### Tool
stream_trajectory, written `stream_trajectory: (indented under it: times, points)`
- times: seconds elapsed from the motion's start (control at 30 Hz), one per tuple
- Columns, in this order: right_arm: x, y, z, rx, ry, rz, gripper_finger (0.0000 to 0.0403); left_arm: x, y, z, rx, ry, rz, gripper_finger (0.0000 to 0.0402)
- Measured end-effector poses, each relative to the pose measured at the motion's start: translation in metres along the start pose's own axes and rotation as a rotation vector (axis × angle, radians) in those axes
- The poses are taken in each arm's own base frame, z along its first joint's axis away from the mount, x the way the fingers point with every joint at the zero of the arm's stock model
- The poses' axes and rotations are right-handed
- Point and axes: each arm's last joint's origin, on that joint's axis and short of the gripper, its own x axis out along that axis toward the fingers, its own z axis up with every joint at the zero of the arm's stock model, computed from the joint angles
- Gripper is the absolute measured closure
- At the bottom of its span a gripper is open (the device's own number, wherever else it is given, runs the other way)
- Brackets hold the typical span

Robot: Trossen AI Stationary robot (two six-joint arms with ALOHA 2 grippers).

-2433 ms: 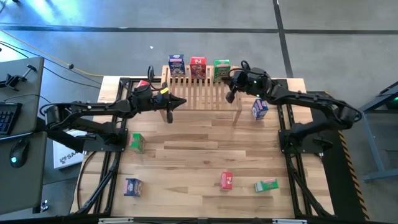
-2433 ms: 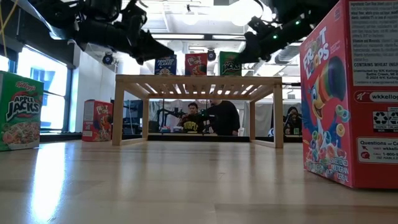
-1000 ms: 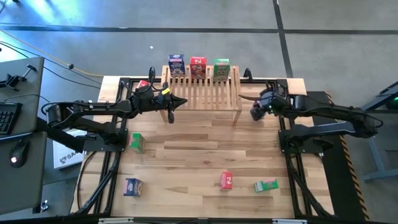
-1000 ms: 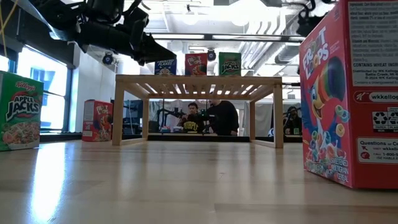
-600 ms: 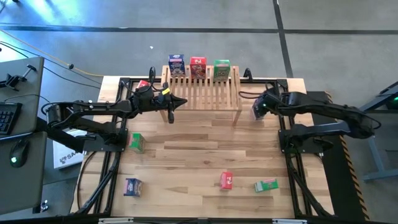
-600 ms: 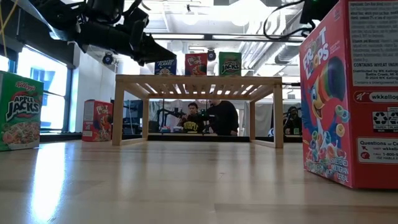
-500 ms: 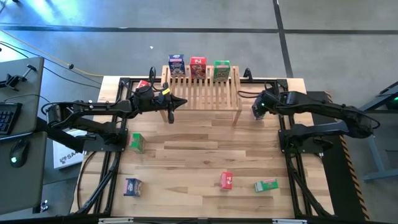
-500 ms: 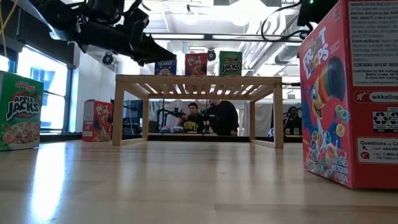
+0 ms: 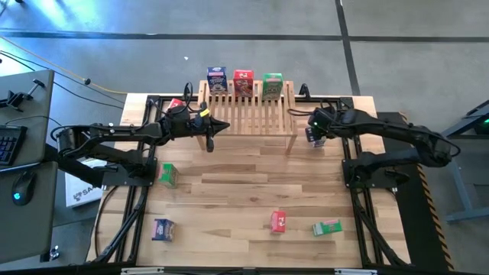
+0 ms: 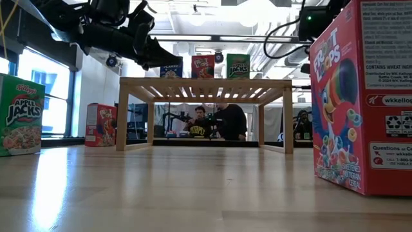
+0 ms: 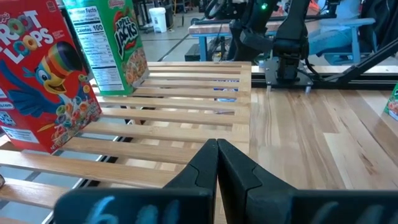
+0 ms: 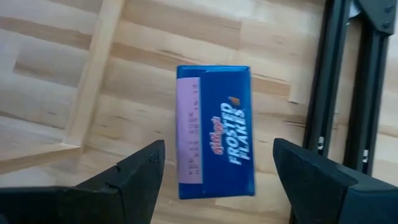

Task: Stack cereal on shelf
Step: Put the top blue cereal box on the shelf aligned with the other blue cereal box

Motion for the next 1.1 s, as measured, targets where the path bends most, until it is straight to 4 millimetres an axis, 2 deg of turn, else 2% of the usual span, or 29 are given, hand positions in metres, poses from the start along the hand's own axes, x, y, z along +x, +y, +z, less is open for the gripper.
stream_trajectory:
  times: [0.2, 0.4, 0.67, 0.83, 1.1]
  points:
    - [0.010, 0.007, 0.004, 0.007, 0.031, -0.001, 0.0142, 0.000, 0.000, -0.001, -0.001, 0.009, -0.002, 0.0401]
    - [0.017, 0.011, 0.005, 0.012, 0.065, -0.005, 0.0186, 0.000, 0.000, -0.002, 0.005, 0.016, -0.003, 0.0401]
    - [0.010, 0.008, 0.006, 0.011, 0.063, 0.018, 0.0247, 0.000, 0.000, -0.003, 0.004, 0.028, -0.004, 0.0401]
    - [-0.026, 0.006, 0.017, -0.025, 0.041, 0.044, 0.0259, 0.000, 0.000, -0.002, 0.004, 0.025, -0.004, 0.0401]
    - [-0.124, -0.006, 0.044, -0.077, -0.084, 0.121, 0.0260, 0.000, 0.000, -0.002, 0.005, 0.025, -0.004, 0.0401]
